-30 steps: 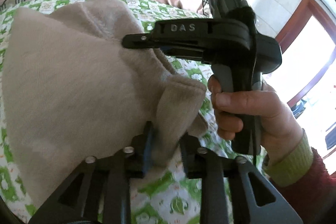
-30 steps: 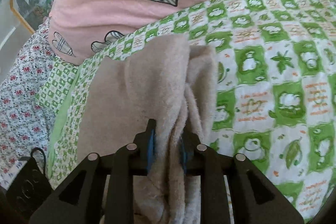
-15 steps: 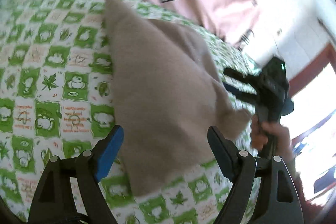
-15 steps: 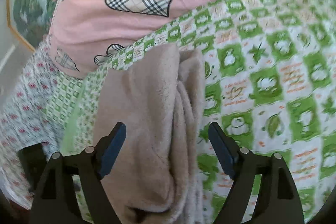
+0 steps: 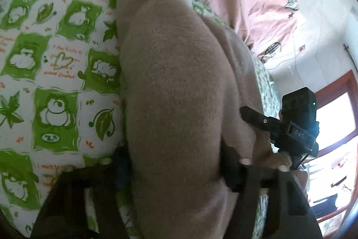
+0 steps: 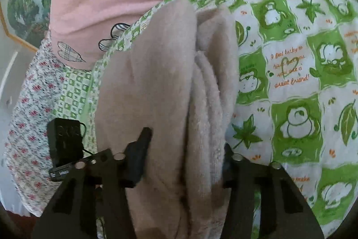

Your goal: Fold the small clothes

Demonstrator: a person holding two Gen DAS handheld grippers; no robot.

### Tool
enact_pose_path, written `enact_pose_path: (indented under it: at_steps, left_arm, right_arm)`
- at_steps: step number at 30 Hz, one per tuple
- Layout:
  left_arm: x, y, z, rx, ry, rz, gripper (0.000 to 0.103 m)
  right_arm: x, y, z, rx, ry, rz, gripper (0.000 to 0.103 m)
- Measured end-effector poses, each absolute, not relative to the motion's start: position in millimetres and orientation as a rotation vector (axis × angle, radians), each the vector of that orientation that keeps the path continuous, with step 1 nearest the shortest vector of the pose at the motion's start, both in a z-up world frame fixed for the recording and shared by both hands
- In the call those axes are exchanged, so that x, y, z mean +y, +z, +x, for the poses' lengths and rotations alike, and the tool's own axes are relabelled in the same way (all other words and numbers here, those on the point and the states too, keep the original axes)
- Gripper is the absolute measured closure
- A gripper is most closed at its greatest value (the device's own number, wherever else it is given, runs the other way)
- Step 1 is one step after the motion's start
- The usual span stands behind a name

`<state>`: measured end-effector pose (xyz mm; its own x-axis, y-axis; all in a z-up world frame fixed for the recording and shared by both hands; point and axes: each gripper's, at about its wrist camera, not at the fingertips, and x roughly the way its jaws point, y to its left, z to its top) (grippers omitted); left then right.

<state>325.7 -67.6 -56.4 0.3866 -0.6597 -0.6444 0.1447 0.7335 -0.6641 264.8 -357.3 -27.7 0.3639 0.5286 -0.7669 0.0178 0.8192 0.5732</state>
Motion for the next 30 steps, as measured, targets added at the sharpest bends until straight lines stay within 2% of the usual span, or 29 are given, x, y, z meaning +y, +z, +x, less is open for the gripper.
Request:
enact_pose_path:
  at_steps: [3,8,13,20,22,24,27,28,30]
  left_arm:
    - [-52.2,-42.3,309.2,1.026,-0.560,-0.559,0.053]
    - [1.4,-10.6,266.0,0.969,-0.522,-0.528,0.053]
    - [59.2,1.5,224.7,0.967,-0.446,-0.514,0.053]
    - [111.0,-27.3,183.1,1.016,-0.386,-0.517,0.052]
    - [112.2,-34.9,177.2,1.014,-0.379,-0.505,0.046]
    - [112.8,-33.7,174.2,1.000,-0.380,-0.502,0.041]
    - [121.5,-30.5,169.8,0.989,-0.371,-0.510,0.037]
    - [127.0,-29.2,167.7,0.982,-0.368,-0.516,0.035]
    - [136.6,-23.7,169.6,0.963,-0.348,-0.528,0.032]
  right_arm:
    - [-342.8,-10.3,255.1,1.119,0.376,0.556,0.067]
    - [-285.4,1.5,234.4,1.081,0.479,0.548,0.068]
    - [-224.0,-14.5,222.1,1.091,0.575,0.565,0.069]
    - [-177.7,-56.8,204.3,1.171,0.606,0.587,0.069]
    - [-175.5,-62.2,200.8,1.177,0.584,0.565,0.068]
    - [-180.1,-65.4,198.2,1.185,0.566,0.557,0.065]
    - [-184.6,-64.5,196.3,1.215,0.515,0.512,0.049]
    - [-186.5,-60.6,195.9,1.222,0.486,0.479,0.040]
    - [-193.1,-49.7,194.2,1.199,0.440,0.424,0.035]
